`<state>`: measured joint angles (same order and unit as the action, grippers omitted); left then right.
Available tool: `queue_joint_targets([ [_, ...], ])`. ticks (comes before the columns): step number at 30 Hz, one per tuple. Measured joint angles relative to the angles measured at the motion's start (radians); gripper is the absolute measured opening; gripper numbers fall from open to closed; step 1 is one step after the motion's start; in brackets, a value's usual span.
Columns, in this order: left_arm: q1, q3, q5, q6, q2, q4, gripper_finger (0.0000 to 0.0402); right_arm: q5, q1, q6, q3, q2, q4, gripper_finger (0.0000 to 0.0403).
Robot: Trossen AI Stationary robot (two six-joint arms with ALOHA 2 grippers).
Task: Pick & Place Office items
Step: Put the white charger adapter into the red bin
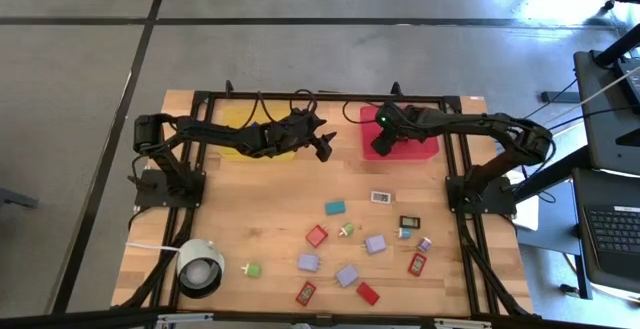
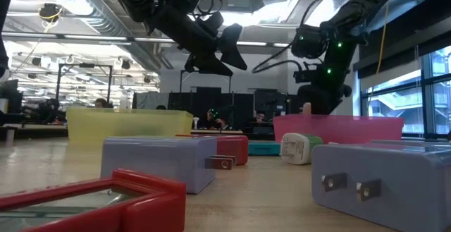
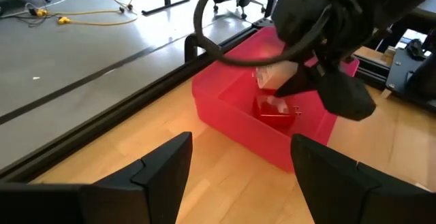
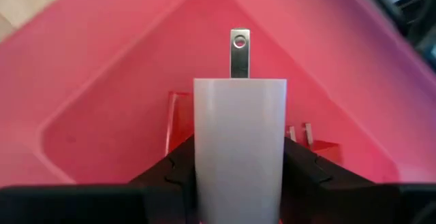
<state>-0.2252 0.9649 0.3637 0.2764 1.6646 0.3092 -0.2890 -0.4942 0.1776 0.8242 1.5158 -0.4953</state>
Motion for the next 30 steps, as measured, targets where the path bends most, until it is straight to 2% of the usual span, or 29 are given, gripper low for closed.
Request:
queue_joint_targets([
  [9,0.003,0.000,0.001,-0.001,0.000,0.000,0.0246,0.006,-0.003,0.031,0.000,0.050,0.003,0.0134],
  [13,0.003,0.000,0.001,-0.010,0.000,-0.001,0.0246,0.017,-0.004,0.070,0.000,0.049,0.005,0.0154],
  [16,0.003,0.000,-0.001,-0.030,-0.001,-0.023,0.0246,0.017,-0.004,0.013,0.000,0.049,0.008,0.0178],
  [18,0.007,0.000,-0.035,-0.050,-0.001,-0.044,0.0246,0.017,-0.003,-0.008,0.000,0.048,0.008,0.0197],
  [24,0.011,0.000,-0.229,-0.108,-0.001,-0.140,0.0246,-0.010,-0.003,-0.010,0.001,0.043,0.008,0.0258],
  [30,0.027,0.000,-0.331,-0.116,-0.001,-0.209,0.0246,-0.059,-0.004,-0.036,0.000,-0.024,-0.007,0.0282],
])
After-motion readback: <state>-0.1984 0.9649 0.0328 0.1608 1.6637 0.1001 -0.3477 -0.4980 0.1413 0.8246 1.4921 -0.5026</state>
